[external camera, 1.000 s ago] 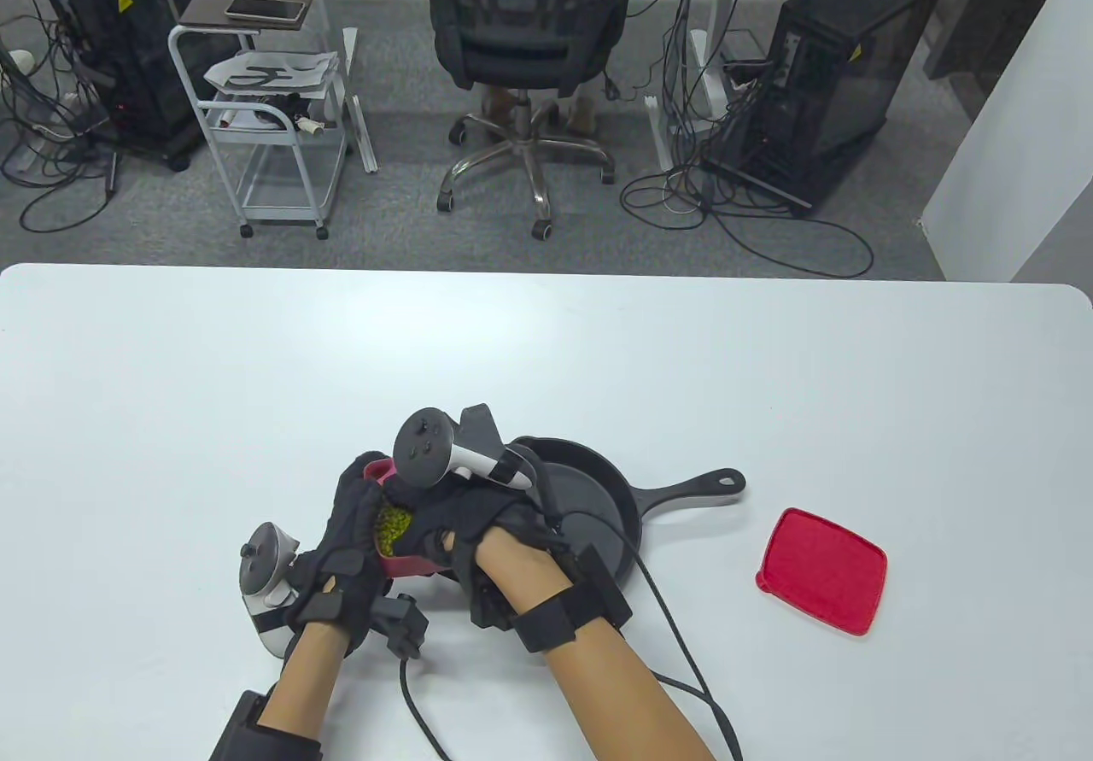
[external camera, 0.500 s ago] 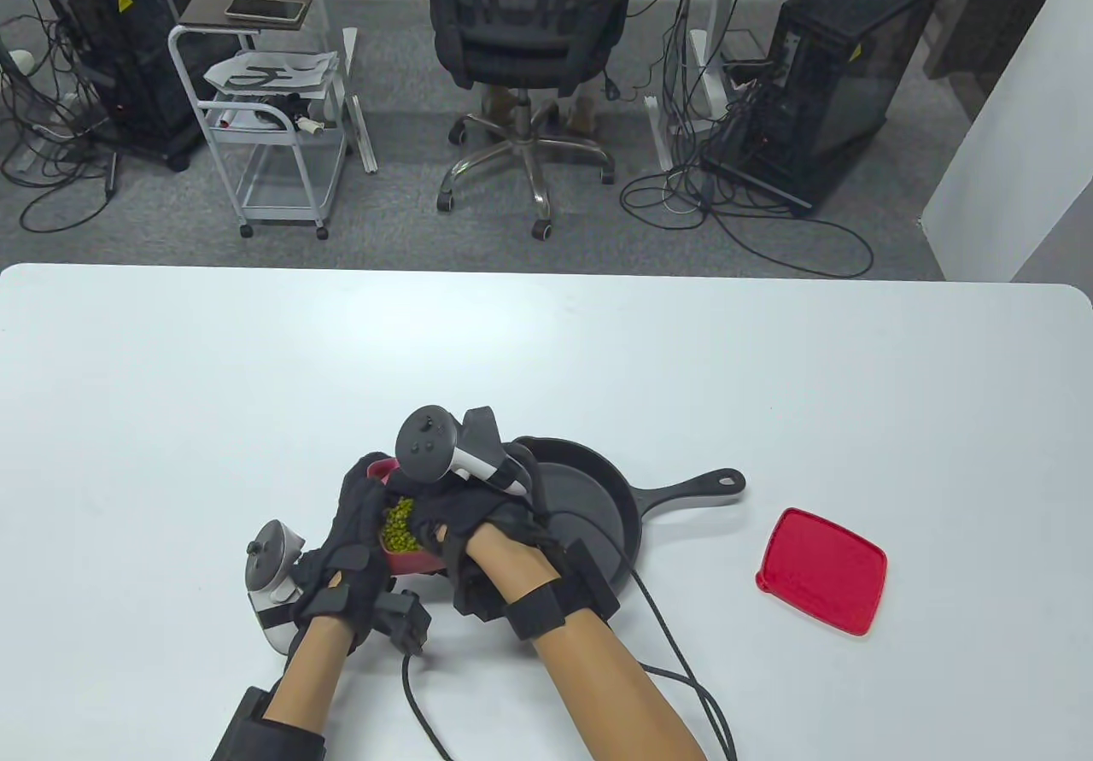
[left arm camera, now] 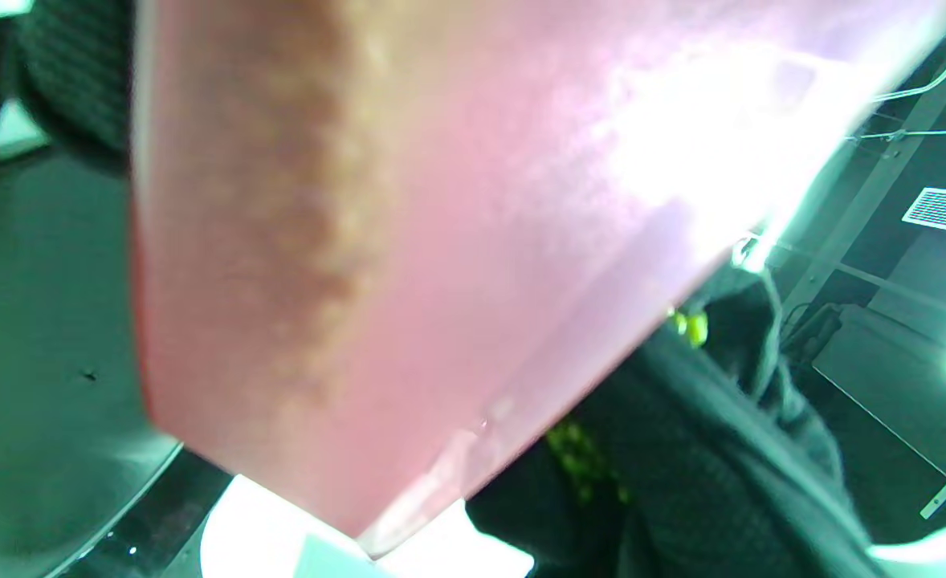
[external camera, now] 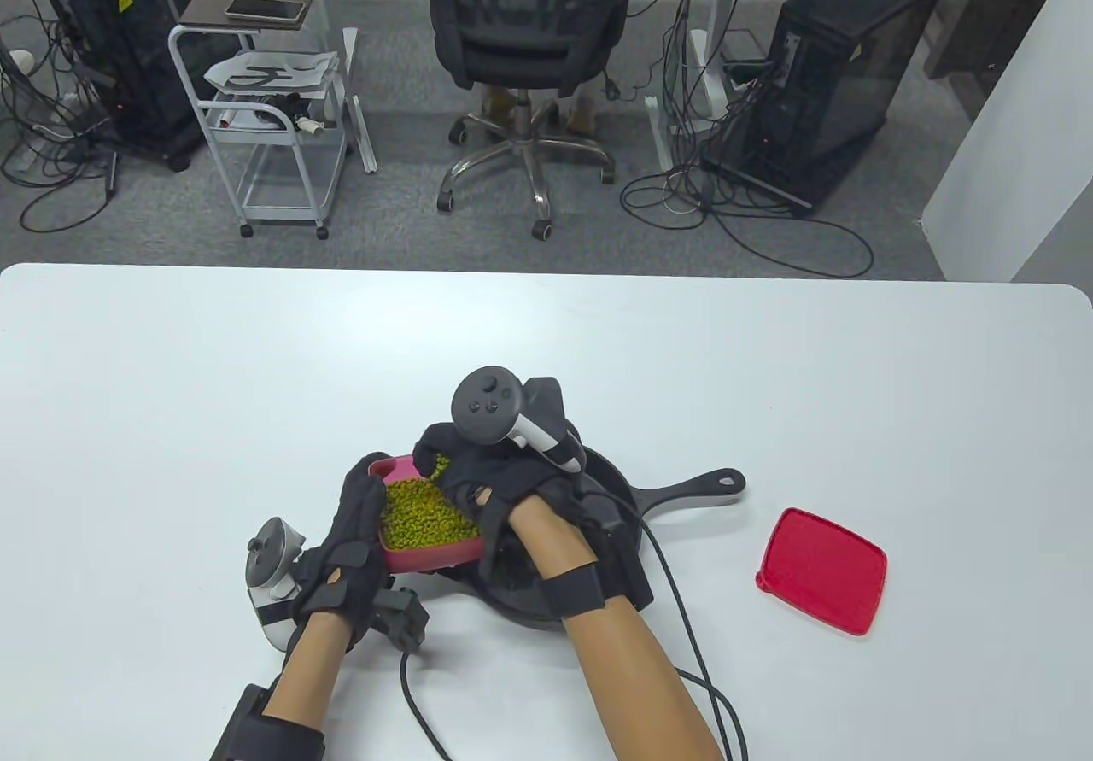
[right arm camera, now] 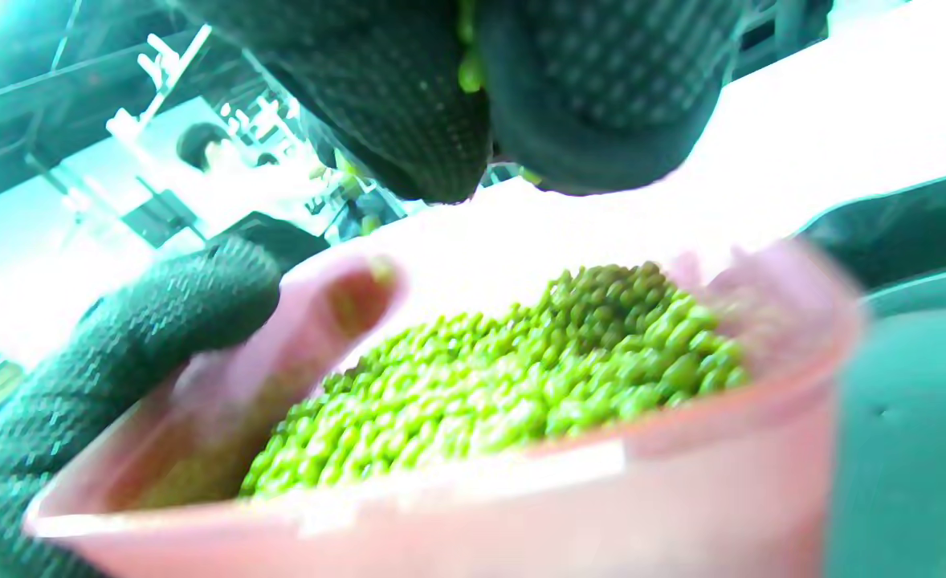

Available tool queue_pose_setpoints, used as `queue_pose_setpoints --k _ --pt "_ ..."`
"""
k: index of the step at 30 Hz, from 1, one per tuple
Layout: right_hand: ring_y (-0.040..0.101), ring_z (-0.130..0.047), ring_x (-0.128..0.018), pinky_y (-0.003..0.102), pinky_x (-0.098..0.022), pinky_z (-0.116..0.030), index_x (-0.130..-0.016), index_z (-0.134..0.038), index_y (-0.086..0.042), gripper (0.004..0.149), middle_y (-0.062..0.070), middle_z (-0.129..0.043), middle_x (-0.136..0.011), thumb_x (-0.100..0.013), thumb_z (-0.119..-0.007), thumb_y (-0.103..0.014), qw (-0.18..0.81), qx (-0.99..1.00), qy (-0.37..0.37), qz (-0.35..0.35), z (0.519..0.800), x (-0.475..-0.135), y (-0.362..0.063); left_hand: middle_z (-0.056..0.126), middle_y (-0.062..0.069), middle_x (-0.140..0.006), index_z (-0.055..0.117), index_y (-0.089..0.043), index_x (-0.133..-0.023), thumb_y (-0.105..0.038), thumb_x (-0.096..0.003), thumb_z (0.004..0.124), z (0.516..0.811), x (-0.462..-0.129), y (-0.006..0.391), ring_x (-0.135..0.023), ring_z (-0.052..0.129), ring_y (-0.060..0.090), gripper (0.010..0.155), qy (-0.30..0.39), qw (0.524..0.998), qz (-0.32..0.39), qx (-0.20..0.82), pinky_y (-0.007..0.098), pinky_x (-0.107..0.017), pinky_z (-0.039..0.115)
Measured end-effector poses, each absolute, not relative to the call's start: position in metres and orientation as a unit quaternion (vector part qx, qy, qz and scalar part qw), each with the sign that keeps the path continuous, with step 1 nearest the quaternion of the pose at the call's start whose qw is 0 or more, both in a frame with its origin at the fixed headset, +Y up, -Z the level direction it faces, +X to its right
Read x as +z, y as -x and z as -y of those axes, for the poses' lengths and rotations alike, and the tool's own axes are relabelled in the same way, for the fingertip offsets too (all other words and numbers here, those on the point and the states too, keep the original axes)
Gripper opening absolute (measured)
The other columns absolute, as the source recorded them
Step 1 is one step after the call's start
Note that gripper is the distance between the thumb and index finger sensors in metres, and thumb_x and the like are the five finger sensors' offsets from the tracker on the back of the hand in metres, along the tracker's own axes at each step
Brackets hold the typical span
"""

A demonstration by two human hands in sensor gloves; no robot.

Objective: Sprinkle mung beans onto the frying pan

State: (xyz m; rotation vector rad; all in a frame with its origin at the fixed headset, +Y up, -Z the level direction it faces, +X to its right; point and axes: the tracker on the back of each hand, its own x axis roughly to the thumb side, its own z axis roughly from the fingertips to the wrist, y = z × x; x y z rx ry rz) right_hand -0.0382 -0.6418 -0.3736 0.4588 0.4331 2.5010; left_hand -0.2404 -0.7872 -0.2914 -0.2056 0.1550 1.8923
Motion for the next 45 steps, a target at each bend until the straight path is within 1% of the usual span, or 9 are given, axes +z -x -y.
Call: queue_pose_setpoints --k 6,11,13,17,21,28,35,40,45 --pt "0.041 -0.092 -0.059 0.028 -0.026 -0.092 -0.084 -0.082 -0.027 0.039 0.012 -0.081 -0.093 -0.049 -0.092 -0.015 0.292 0.935 -0.116 -0.167 0.657 -0.382 -0.006 0.050 0.024 -0.109 0.039 -0.041 -0.113 -0.070 -0.0536 0.061 0.787 -0.292 0.242 -0.066 0.090 0.044 0.070 0.086 0.575 -0.071 0.811 0.045 -0.037 0.092" --pt "0.041 -0.091 -0.060 0.029 -0.027 -0.092 -0.085 -0.081 -0.027 0.039 0.013 -0.080 -0.094 -0.049 -0.091 -0.015 0.270 0.939 -0.074 -0.201 0.696 -0.378 -0.040 0.049 0.024 -0.109 0.038 -0.040 -0.114 -0.070 -0.0540 0.060 0.786 -0.292 0.244 -0.066 0.090 0.044 0.070 0.087 0.569 -0.075 0.814 0.045 -0.037 0.092" --pt "0.042 -0.091 -0.061 0.029 -0.028 -0.092 -0.086 -0.081 -0.027 0.039 0.013 -0.079 -0.094 -0.050 -0.091 -0.016 0.252 0.938 -0.052 -0.234 0.719 -0.375 -0.050 0.048 0.024 -0.109 0.038 -0.040 -0.114 -0.070 -0.0542 0.060 0.785 -0.293 0.245 -0.067 0.090 0.044 0.070 0.087 0.568 -0.075 0.815 0.045 -0.037 0.092" --pt "0.042 -0.090 -0.062 0.030 -0.029 -0.092 -0.087 -0.080 -0.026 0.040 0.014 -0.080 -0.094 -0.050 -0.090 -0.016 0.238 0.934 -0.058 -0.261 0.744 -0.370 -0.045 0.048 0.024 -0.109 0.038 -0.040 -0.114 -0.070 -0.0541 0.060 0.785 -0.292 0.246 -0.067 0.090 0.044 0.070 0.084 0.566 -0.077 0.816 0.045 -0.037 0.092" --pt "0.042 -0.089 -0.064 0.030 -0.030 -0.092 -0.089 -0.080 -0.025 0.040 0.015 -0.081 -0.094 -0.051 -0.089 -0.016 0.246 0.923 -0.070 -0.286 0.755 -0.371 -0.029 0.049 0.024 -0.109 0.038 -0.041 -0.114 -0.070 -0.0540 0.060 0.785 -0.292 0.247 -0.067 0.090 0.044 0.070 0.083 0.566 -0.079 0.816 0.045 -0.036 0.092" --pt "0.041 -0.092 -0.061 0.030 -0.029 -0.092 -0.086 -0.083 -0.025 0.036 0.013 -0.083 -0.092 -0.052 -0.086 -0.013 0.246 0.933 -0.059 -0.254 0.752 -0.392 -0.010 0.049 0.024 -0.109 0.038 -0.040 -0.114 -0.070 -0.0541 0.060 0.783 -0.292 0.250 -0.066 0.090 0.044 0.070 0.078 0.566 -0.079 0.817 0.045 -0.036 0.092" --pt "0.041 -0.092 -0.062 0.031 -0.030 -0.093 -0.086 -0.083 -0.025 0.036 0.014 -0.083 -0.092 -0.052 -0.085 -0.013 0.208 0.961 -0.014 -0.180 0.739 -0.415 -0.028 0.048 0.024 -0.109 0.037 -0.040 -0.114 -0.070 -0.0542 0.059 0.782 -0.292 0.253 -0.067 0.090 0.044 0.070 0.075 0.564 -0.081 0.818 0.045 -0.036 0.092" --pt "0.043 -0.090 -0.065 0.033 -0.034 -0.092 -0.088 -0.082 -0.024 0.037 0.015 -0.081 -0.095 -0.052 -0.085 -0.014 0.138 0.970 -0.013 -0.200 0.731 -0.410 -0.044 0.048 0.024 -0.109 0.038 -0.040 -0.114 -0.070 -0.0542 0.059 0.782 -0.293 0.254 -0.067 0.090 0.044 0.070 0.075 0.564 -0.081 0.819 0.045 -0.036 0.092" --pt "0.044 -0.089 -0.067 0.034 -0.037 -0.092 -0.089 -0.082 -0.024 0.038 0.015 -0.080 -0.096 -0.053 -0.084 -0.014 0.080 0.962 -0.047 -0.257 0.731 -0.390 -0.043 0.048 0.024 -0.109 0.038 -0.040 -0.114 -0.070 -0.0540 0.059 0.782 -0.293 0.255 -0.067 0.090 0.044 0.070 0.076 0.568 -0.084 0.816 0.045 -0.036 0.092"
